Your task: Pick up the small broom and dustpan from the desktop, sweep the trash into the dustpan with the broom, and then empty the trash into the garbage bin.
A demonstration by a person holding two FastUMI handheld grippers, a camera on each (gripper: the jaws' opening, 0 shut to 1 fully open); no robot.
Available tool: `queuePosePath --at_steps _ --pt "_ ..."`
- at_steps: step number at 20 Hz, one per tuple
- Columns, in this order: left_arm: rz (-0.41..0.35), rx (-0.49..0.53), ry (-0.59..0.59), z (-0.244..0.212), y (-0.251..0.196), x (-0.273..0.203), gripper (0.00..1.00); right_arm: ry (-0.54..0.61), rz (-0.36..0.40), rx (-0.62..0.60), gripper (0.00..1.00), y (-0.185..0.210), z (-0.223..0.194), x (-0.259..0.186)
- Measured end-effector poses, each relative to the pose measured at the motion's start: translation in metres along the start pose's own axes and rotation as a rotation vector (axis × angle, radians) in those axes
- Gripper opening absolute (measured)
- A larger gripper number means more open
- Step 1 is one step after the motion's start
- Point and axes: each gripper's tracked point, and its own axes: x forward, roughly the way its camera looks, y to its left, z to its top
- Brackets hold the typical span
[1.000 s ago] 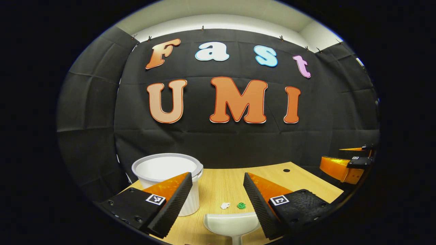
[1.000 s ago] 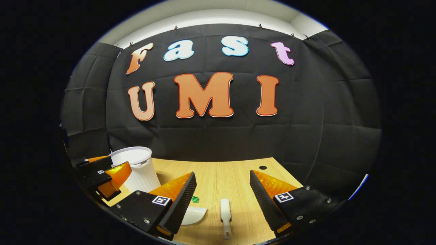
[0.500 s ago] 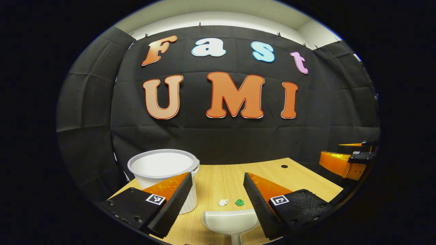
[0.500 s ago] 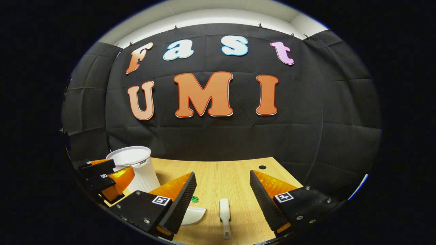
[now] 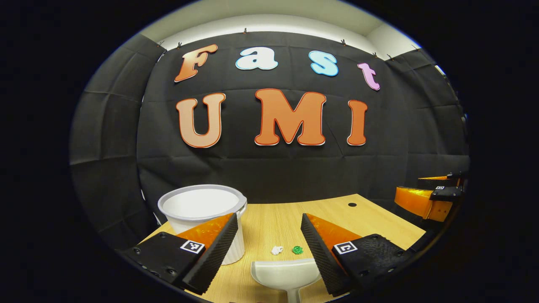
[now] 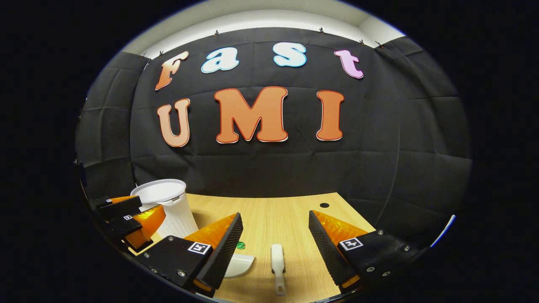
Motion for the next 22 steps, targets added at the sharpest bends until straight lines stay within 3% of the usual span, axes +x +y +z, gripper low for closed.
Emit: queuePosePath --at_steps 11,15,22 --pt "-0.033 0.023 0.029 -0.012 -0.011 0.008 0.95 0.001 -0.022 -0.012 0.95 -0.01 -0.005 0.005" --pt "-0.008 0.031 0.016 -0.01 -0.02 0.012 0.95 0.012 0.014 -0.015 0.95 -0.024 -0.004 0.02" --pt "0.058 0.064 0.112 -0.033 -0.033 0.009 0.95 0.037 0.116 -0.015 0.95 -0.048 -0.004 0.053"
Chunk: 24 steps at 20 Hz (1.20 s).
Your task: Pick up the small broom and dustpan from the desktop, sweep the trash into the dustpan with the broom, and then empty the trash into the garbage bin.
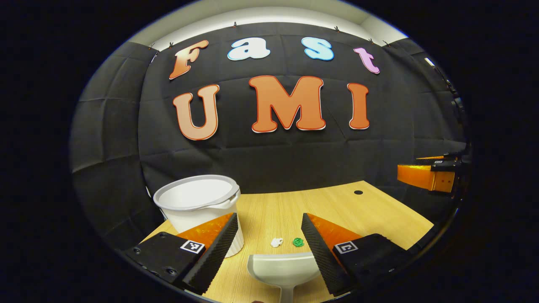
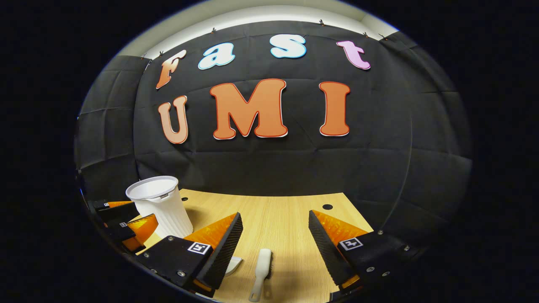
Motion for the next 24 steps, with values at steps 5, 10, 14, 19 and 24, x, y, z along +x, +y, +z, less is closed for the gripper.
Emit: queuePosePath --at_steps 5,10,14,19,24 --pt "-0.089 0.083 0.216 -0.058 -0.025 -0.023 0.96 0.024 0.073 0.002 0.95 -0.007 -0.015 0.008" --pt "-0.162 0.012 0.513 -0.139 -0.039 -0.039 0.96 0.067 0.072 0.037 0.95 -0.029 -0.035 0.01" --pt "-0.218 -0.037 0.878 -0.213 -0.038 -0.053 0.98 0.079 -0.002 0.061 0.95 -0.051 -0.044 0.008" --pt "-0.192 -0.141 1.153 -0.232 -0.033 -0.03 0.99 0.104 -0.071 0.108 0.95 -0.066 -0.058 0.008" --pt "-0.236 -0.078 1.262 -0.235 -0.04 -0.029 0.99 0.124 -0.097 0.109 0.95 -0.07 -0.065 0.013"
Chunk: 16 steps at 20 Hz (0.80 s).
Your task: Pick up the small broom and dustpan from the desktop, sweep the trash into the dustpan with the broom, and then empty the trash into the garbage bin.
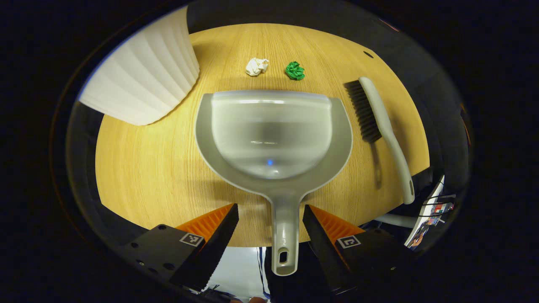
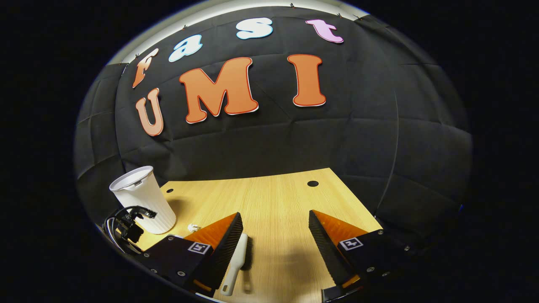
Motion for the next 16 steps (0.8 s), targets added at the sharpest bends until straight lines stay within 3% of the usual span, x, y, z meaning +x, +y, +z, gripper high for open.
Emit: queuePosePath --at_steps 8,13,15,16 --pt "0.007 0.025 0.03 0.017 -0.005 0.017 0.99 0.042 0.029 -0.008 0.95 0.015 -0.005 0.017" --pt "-0.011 -0.001 0.035 0.015 -0.011 0.021 0.54 0.132 0.104 -0.014 0.95 0.036 -0.024 0.025" --pt "-0.013 -0.019 0.049 0.012 -0.009 0.018 0.4 0.203 0.144 -0.029 0.95 0.048 -0.042 0.027" --pt "-0.011 -0.026 0.048 0.013 -0.008 0.018 0.39 0.258 0.155 -0.048 0.95 0.053 -0.055 0.027"
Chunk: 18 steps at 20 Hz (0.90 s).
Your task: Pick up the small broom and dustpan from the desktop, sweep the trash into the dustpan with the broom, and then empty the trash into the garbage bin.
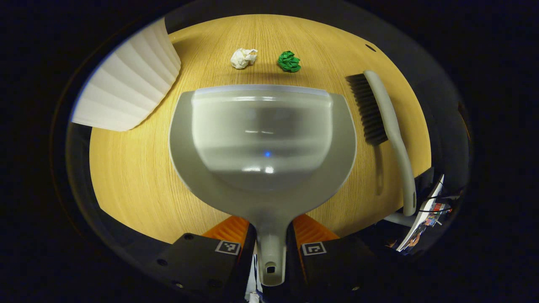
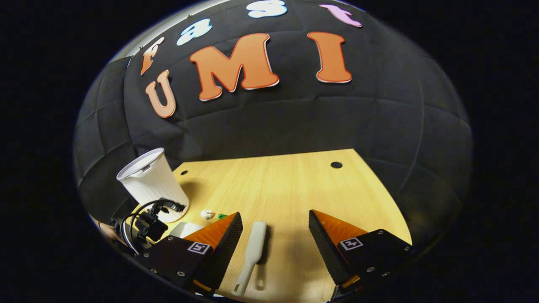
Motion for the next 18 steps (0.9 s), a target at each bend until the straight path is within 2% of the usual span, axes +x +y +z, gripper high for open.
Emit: queuePosePath --at_steps 4,7,11,15,18 --pt "0.02 0.047 -0.093 0.01 0.006 -0.001 0.31 0.22 0.058 -0.016 0.95 0.022 -0.055 0.011" --pt "-0.016 0.064 -0.16 0.019 0.007 0.0 0.31 0.375 0.073 -0.041 0.96 0.031 -0.096 0.016" --pt "-0.027 0.074 -0.221 0.022 0.015 -0.007 0.3 0.542 0.037 -0.044 0.96 0.03 -0.139 0.024" --pt "-0.031 0.115 -0.255 0.021 0.027 -0.013 0.31 0.693 -0.012 -0.071 0.96 0.007 -0.174 0.026" --pt "-0.059 0.135 -0.26 0.018 0.029 -0.012 0.3 0.762 -0.037 -0.069 0.96 0.01 -0.182 0.03"
